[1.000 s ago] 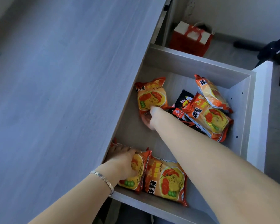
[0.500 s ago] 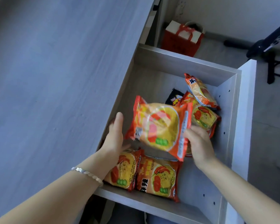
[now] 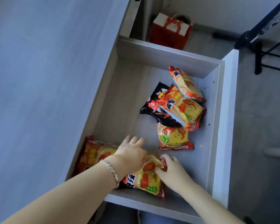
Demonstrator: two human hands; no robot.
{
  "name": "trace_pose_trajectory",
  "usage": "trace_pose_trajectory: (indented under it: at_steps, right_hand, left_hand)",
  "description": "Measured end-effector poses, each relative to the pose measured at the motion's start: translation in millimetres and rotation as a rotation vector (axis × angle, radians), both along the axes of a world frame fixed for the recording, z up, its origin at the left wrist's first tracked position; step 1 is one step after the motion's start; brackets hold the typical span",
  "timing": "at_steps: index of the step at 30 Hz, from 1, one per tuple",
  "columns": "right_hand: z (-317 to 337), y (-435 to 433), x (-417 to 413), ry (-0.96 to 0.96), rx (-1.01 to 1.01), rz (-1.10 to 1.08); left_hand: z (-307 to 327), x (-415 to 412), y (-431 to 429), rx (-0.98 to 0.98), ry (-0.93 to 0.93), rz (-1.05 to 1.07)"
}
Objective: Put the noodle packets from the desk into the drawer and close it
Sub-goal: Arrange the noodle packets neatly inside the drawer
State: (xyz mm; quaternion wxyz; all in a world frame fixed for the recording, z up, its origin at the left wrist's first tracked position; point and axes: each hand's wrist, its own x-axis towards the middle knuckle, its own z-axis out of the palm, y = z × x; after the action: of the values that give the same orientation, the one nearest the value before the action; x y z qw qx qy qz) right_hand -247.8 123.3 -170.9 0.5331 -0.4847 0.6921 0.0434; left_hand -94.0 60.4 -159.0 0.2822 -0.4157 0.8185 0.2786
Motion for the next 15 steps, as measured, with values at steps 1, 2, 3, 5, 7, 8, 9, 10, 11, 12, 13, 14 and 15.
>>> trace_pose_trajectory:
  at_steps: [1,2,3,5,7,8,9,10,11,12,13,14,15]
  right_hand:
    - [-1.2,0.8,3.7,0.046,-0.010,0.056]
    - [-3.6,0.9,5.5,0.076,-0.024,0.098]
    - [-4.9,-1.1,5.6,0.088,-0.043,0.144]
    - [-7.1,-7.2,2.1,0.074,-0.035,0.192]
    - [-8.5,-15.8,-2.0,0.031,-0.029,-0.013]
    - [-8.2,-21.1,-3.4,0.039,-0.062,-0.218]
    - [-7.3,-27.0,-4.8,0.079,-0.123,-0.436]
    - [-7.3,-33.1,-6.6,0.154,-0.179,-0.608]
    - [-8.7,-39.2,-8.0,0.248,-0.201,-0.681]
    - [-10.3,-45.0,-8.6,0.333,-0.199,-0.661]
    - [-13.6,-50.8,-8.2,0.394,-0.189,-0.585]
    - [-16.1,-56.5,-6.2,0.432,-0.167,-0.485]
    - [-17.5,-62.6,-3.1,0.457,-0.134,-0.395]
  left_hand:
    - [-1.1,-0.9,1.0,0.036,-0.045,-0.040]
    - [-1.8,-0.7,2.1,0.081,-0.089,-0.070]
    - [-1.9,-0.3,2.3,0.113,-0.130,-0.099]
    - [0.0,1.0,3.5,0.129,-0.183,-0.127]
    - [2.4,2.2,5.4,0.123,-0.186,-0.105]
    - [3.2,1.9,6.6,0.123,-0.181,-0.096]
    - [4.2,1.0,8.2,0.120,-0.176,-0.093]
    - [4.3,0.3,10.5,0.114,-0.175,-0.099]
    - [4.4,-0.1,12.8,0.107,-0.174,-0.104]
    - [4.4,-0.7,14.3,0.105,-0.169,-0.102]
    - [4.2,-1.3,14.7,0.108,-0.157,-0.080]
    - [4.7,-2.0,12.8,0.116,-0.135,-0.019]
    - [5.8,-1.6,10.1,0.117,-0.101,0.077]
